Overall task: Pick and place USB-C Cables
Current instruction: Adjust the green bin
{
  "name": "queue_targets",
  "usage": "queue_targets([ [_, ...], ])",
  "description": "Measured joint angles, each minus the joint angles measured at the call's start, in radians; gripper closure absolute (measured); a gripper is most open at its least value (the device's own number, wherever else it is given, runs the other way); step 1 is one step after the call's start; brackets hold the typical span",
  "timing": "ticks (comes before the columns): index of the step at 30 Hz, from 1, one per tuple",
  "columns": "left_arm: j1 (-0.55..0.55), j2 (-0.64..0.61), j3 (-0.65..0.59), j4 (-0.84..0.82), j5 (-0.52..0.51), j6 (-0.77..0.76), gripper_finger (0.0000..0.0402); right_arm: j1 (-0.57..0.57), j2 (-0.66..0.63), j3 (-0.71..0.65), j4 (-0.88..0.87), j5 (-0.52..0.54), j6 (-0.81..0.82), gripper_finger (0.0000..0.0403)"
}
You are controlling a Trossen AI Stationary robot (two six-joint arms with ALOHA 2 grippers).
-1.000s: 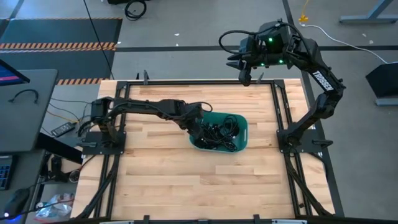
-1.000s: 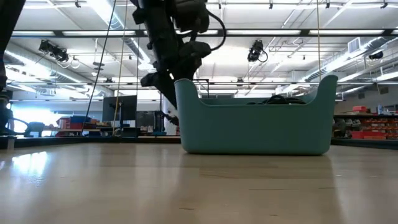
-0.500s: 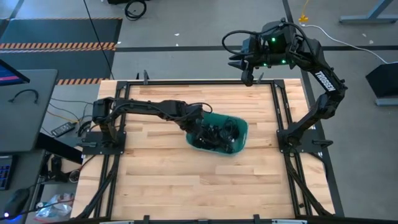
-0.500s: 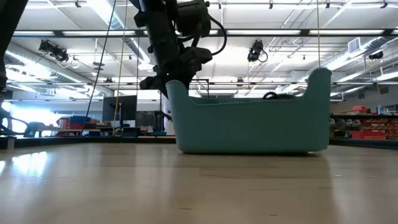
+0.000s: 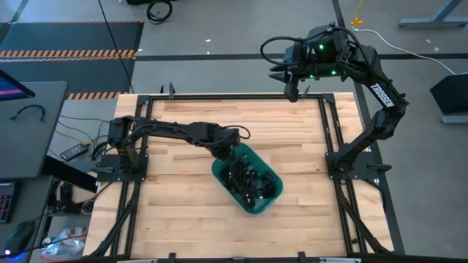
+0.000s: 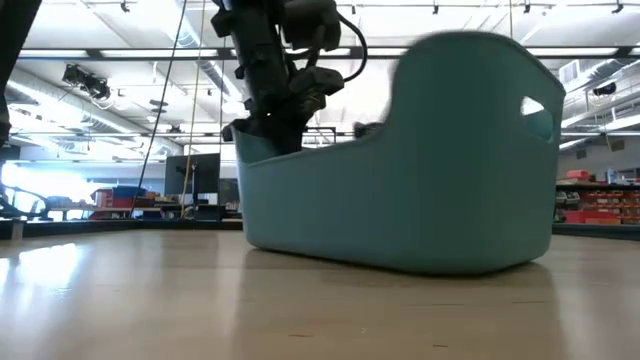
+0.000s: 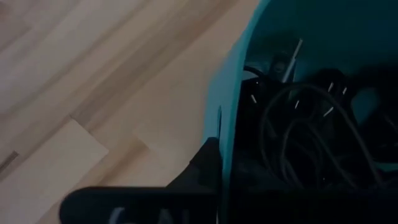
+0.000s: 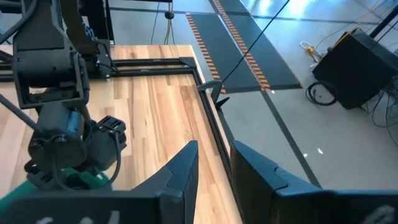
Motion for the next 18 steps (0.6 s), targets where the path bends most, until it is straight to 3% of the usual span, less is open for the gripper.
queue_targets([
  [8, 0.002, 0.0, 0.0, 0.029, -0.05, 0.0, 0.0392, 0.0, 0.0, 0.0, -0.213, 0.0, 0.07, 0.0304],
  [18, 0.038, -0.001, 0.0, 0.287, -0.055, 0.097, 0.0363, 0.032, -0.014, -0.001, -0.299, 0.028, 0.147, 0.0305],
])
